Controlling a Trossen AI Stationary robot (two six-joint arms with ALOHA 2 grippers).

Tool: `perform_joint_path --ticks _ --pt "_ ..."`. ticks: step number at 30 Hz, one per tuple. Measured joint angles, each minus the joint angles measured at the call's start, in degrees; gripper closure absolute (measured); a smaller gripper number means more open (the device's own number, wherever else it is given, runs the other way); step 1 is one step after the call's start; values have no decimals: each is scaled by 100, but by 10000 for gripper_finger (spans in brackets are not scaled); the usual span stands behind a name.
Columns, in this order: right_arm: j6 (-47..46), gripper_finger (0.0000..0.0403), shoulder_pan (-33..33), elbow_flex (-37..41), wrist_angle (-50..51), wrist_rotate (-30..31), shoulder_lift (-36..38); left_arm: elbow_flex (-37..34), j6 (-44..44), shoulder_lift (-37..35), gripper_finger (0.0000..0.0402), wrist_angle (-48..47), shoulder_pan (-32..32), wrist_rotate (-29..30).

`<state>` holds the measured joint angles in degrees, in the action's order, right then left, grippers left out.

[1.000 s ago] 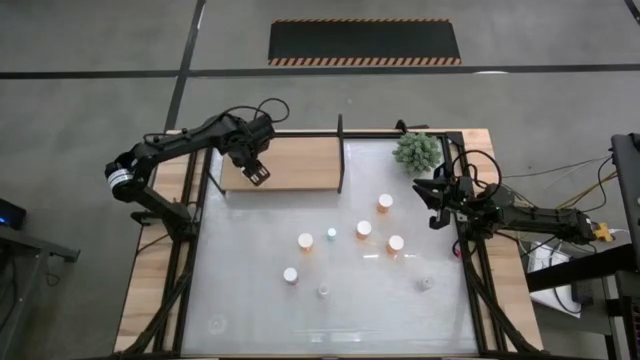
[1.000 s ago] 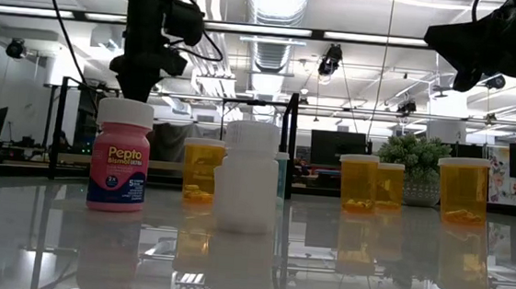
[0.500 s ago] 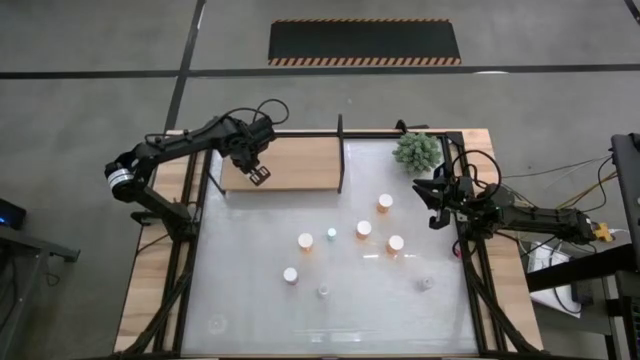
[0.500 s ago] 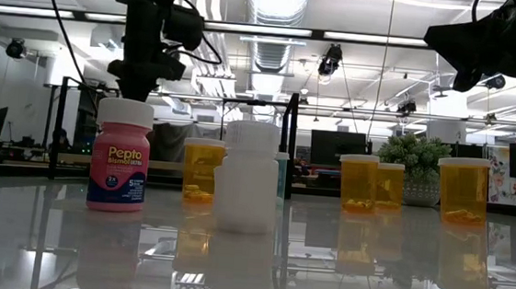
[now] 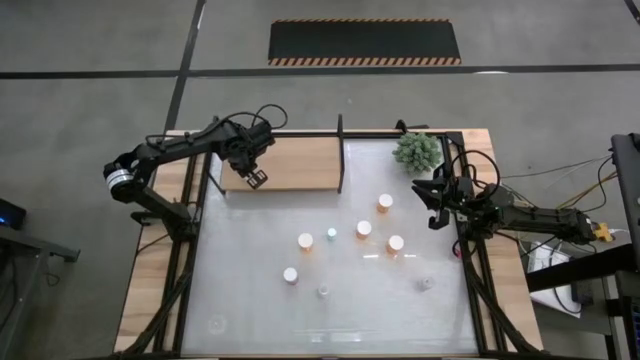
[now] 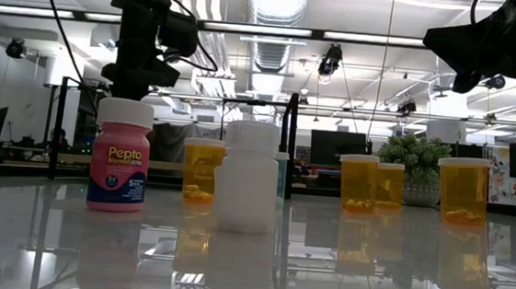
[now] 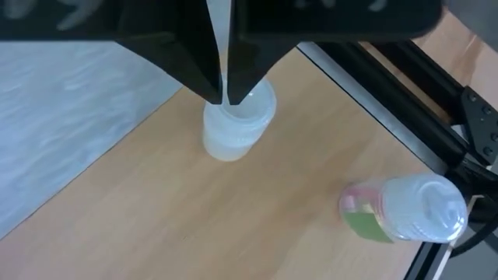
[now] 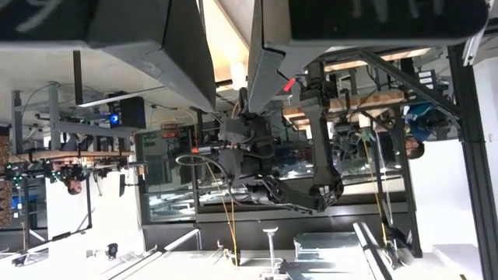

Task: Pick and place medicine bottles onto shelf by color
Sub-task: Put the left white pill bottle on the shelf

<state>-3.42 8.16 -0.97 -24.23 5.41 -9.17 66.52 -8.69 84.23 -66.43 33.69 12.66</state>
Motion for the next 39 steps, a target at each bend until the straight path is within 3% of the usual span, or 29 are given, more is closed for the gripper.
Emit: perform_joint_path --ticks 39 --pt "-68 335 -2 0 -2 -113 0 115 -56 6 392 -551 22 238"
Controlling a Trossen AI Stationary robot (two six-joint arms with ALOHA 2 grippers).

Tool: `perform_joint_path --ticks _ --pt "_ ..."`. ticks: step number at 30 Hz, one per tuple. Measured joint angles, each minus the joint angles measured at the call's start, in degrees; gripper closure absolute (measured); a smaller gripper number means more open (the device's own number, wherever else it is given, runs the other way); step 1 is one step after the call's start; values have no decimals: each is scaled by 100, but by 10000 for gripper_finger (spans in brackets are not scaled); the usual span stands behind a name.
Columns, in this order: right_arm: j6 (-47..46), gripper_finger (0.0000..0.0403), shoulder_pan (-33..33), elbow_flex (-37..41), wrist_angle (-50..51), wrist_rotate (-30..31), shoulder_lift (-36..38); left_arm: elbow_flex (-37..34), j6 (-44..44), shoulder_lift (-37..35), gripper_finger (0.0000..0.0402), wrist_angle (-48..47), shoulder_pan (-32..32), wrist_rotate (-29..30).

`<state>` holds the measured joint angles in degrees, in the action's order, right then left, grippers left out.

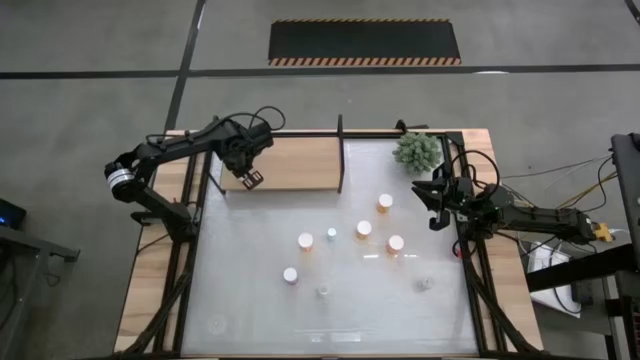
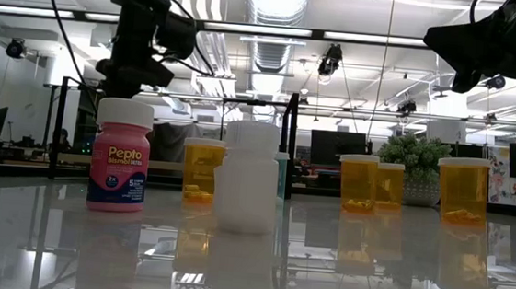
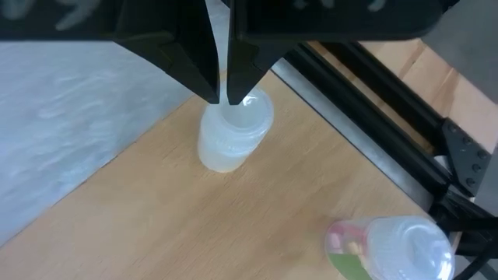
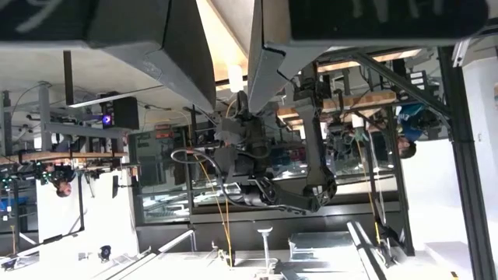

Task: Pick and place medicine bottles onto shelf by color
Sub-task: Put the left white pill bottle on the shelf, then put the left orange pill bottle on the shelf

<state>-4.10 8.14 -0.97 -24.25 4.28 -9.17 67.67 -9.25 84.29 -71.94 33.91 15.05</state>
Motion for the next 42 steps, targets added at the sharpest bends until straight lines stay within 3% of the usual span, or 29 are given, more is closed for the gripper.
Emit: perform_joint_path --ticks 19,24,32,37,42 --pt "0 335 0 0 -8 -27 0 199 -240 -33 392 -60 -105 131" --pt "-48 335 0 -113 -101 -664 -21 582 -243 -244 392 120 -522 -37" --pt "381 335 -2 -1082 -7 -1084 -890 234 -68 -1358 392 2521 -2178 -51" --pt "750 335 -3 -1936 38 -1399 -2046 -487 643 -2069 392 4515 -3297 184" --pt "985 335 -109 -2907 328 -1783 -3178 -1447 1615 -2610 392 6494 -3999 202"
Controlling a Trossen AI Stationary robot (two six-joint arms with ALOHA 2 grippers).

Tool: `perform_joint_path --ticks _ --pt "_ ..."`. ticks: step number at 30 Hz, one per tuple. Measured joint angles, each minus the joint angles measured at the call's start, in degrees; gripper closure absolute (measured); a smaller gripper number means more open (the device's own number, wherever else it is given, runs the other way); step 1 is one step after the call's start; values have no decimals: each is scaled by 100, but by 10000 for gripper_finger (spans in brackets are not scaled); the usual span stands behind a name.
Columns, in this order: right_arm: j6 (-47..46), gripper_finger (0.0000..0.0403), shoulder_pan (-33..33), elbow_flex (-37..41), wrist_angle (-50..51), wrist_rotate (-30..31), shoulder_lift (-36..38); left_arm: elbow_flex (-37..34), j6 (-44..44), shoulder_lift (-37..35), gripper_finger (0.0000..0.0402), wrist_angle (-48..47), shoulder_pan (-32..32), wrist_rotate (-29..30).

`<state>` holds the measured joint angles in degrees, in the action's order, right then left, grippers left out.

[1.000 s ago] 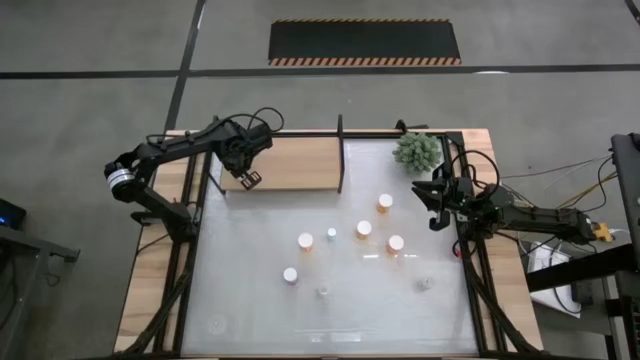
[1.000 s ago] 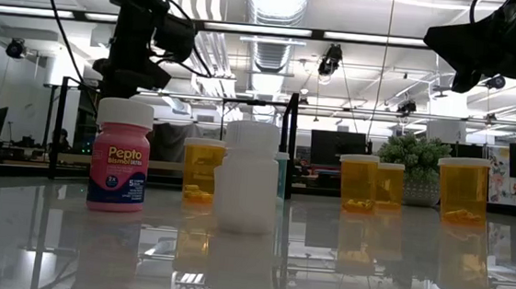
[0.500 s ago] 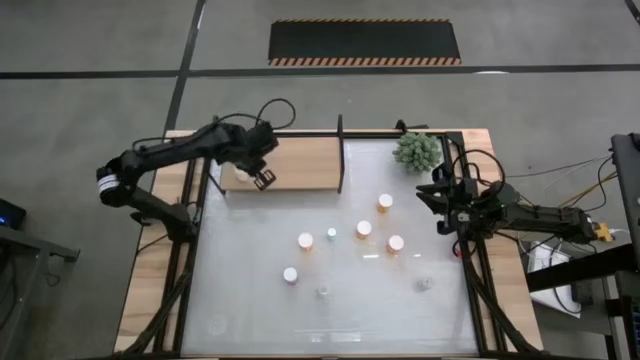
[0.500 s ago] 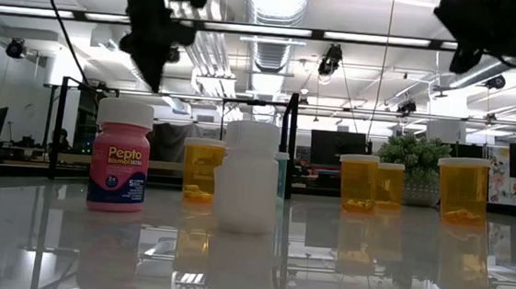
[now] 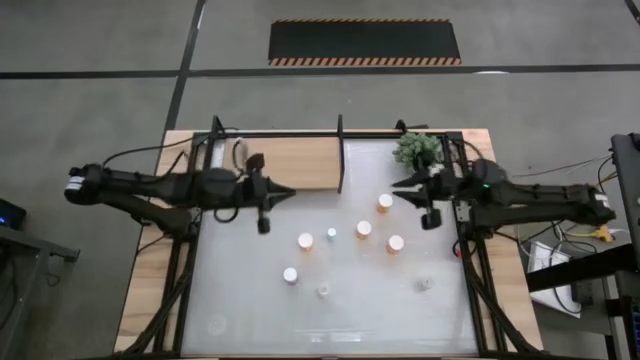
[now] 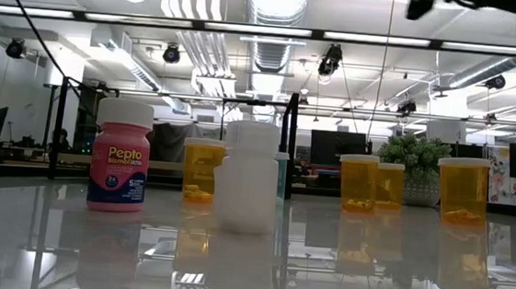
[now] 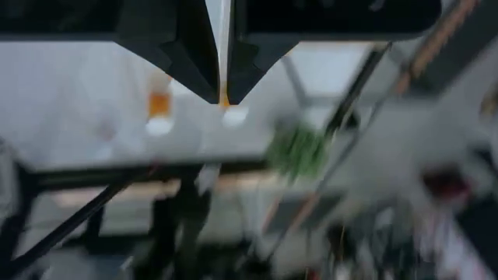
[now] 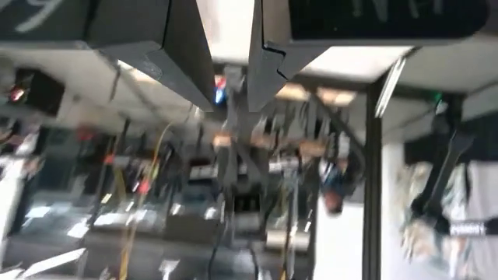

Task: Pick and place medicine bottles onto shelf by color
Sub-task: Put the left orange pill bottle on the shelf

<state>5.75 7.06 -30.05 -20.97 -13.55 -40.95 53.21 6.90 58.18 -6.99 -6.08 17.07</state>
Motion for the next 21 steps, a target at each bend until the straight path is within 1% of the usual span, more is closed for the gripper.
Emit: perform_joint_path --ticks 4,6,8,12,15,21 --pt "211 335 -220 -804 572 -7 -760 -804 541 -333 392 1328 -228 8" --pt "288 335 -329 -1194 992 -2 -1159 -1194 701 -505 392 1737 -258 10" --pt "350 335 -429 -1663 1084 1 -1487 -1522 770 -670 392 2141 -261 8" --pt "386 335 -573 -2498 1732 -1 -2234 -2191 1021 -1045 392 2953 -261 19" --pt "363 335 -644 -3080 2428 5 -2833 -2563 1051 -1298 392 3414 -255 17" --pt "331 335 -667 -4356 3492 7 -3898 -3024 1042 -1709 392 3679 -256 17"
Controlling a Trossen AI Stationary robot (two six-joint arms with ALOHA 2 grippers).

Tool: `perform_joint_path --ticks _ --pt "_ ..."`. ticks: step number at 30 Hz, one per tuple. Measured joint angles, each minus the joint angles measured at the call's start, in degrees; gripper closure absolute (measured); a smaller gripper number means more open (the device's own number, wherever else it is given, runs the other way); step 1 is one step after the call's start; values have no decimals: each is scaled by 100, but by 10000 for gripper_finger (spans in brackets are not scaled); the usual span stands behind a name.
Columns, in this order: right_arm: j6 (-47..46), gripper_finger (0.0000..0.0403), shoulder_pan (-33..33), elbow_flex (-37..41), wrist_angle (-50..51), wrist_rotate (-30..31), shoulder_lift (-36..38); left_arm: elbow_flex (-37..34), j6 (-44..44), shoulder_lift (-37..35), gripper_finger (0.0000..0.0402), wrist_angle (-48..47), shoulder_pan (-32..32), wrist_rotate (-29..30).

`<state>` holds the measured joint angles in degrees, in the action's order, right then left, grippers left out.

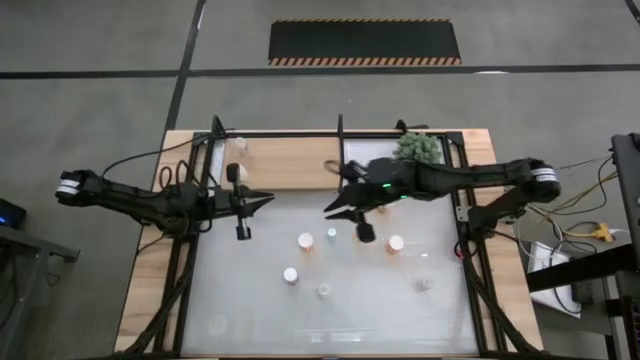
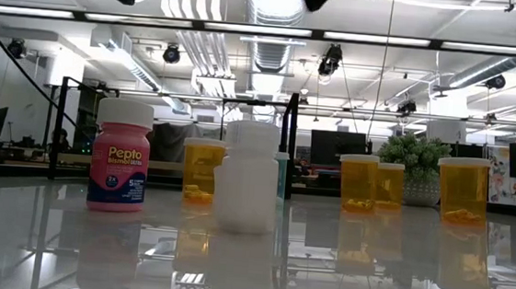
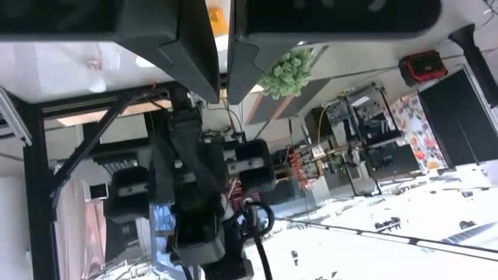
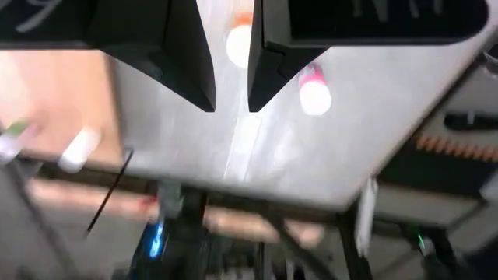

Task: Pick and place medicine bottles onto shelf by color
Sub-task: Put the left orange pill bottle on the shelf

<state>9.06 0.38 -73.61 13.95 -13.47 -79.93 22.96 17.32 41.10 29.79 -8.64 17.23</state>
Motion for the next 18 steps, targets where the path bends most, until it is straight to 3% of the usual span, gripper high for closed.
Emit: perform_joint_path --ticks 8,18 --pt "101 335 0 -1113 940 18 -1208 -273 -24 -232 391 95 0 -33" --pt "471 335 -206 -1657 1323 805 -1970 -296 -652 -488 391 372 -7 -84"
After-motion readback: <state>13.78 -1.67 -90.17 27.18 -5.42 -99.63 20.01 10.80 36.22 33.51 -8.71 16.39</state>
